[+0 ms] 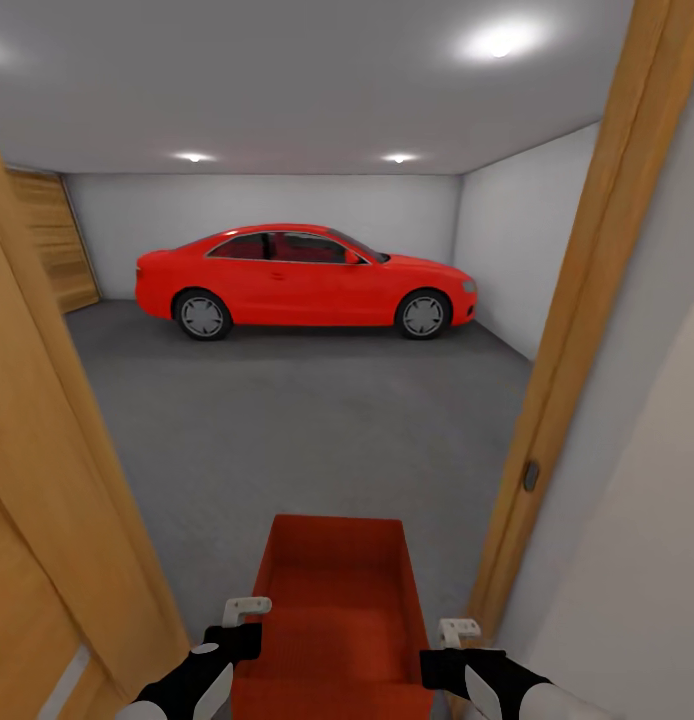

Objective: Move the two storage containers from the living room to the garage. In the garage, place one container on the floor and stack the other container on top of it (either order is fine).

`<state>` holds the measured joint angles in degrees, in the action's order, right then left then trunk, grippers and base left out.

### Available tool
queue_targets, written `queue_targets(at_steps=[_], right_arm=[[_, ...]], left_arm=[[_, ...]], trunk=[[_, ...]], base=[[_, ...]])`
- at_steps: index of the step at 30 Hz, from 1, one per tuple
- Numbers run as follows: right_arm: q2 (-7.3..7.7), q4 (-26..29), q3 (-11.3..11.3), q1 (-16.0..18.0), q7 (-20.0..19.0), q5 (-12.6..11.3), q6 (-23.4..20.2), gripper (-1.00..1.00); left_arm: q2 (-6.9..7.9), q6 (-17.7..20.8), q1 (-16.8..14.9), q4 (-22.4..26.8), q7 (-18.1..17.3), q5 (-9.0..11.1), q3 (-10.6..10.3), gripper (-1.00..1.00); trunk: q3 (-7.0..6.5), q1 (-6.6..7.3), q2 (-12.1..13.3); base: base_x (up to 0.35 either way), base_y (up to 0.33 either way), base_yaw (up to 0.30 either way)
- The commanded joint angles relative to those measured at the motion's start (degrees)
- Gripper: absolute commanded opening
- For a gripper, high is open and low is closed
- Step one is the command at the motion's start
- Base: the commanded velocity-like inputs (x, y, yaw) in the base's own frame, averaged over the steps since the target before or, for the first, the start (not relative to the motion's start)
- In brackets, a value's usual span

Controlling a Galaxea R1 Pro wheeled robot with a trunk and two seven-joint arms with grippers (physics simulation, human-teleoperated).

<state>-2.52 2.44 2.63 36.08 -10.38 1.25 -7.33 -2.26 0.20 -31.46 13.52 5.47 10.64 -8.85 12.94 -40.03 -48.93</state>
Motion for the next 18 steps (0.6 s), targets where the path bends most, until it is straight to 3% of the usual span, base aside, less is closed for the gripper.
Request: queue_targets(at_steps=[1, 18], right_arm=[[1.64, 3.3, 0.9, 0.0, -0.2, 0.2, 0.7, -1.00], [1.67, 3.3, 0.9, 0.0, -0.2, 0.2, 0.6, -1.00]], left_arm=[[0.06, 0.1, 0.0, -0.2, -1.4, 1.3, -1.7, -1.00], [0.06, 0.1, 0.0, -0.2, -1.4, 1.3, -1.7, -1.00]], trunk=[[0.08, -0.03, -0.1], [0.08, -0.03, -0.1]], base=[[0.227, 0.083, 0.000], [0.237, 0.073, 0.000]])
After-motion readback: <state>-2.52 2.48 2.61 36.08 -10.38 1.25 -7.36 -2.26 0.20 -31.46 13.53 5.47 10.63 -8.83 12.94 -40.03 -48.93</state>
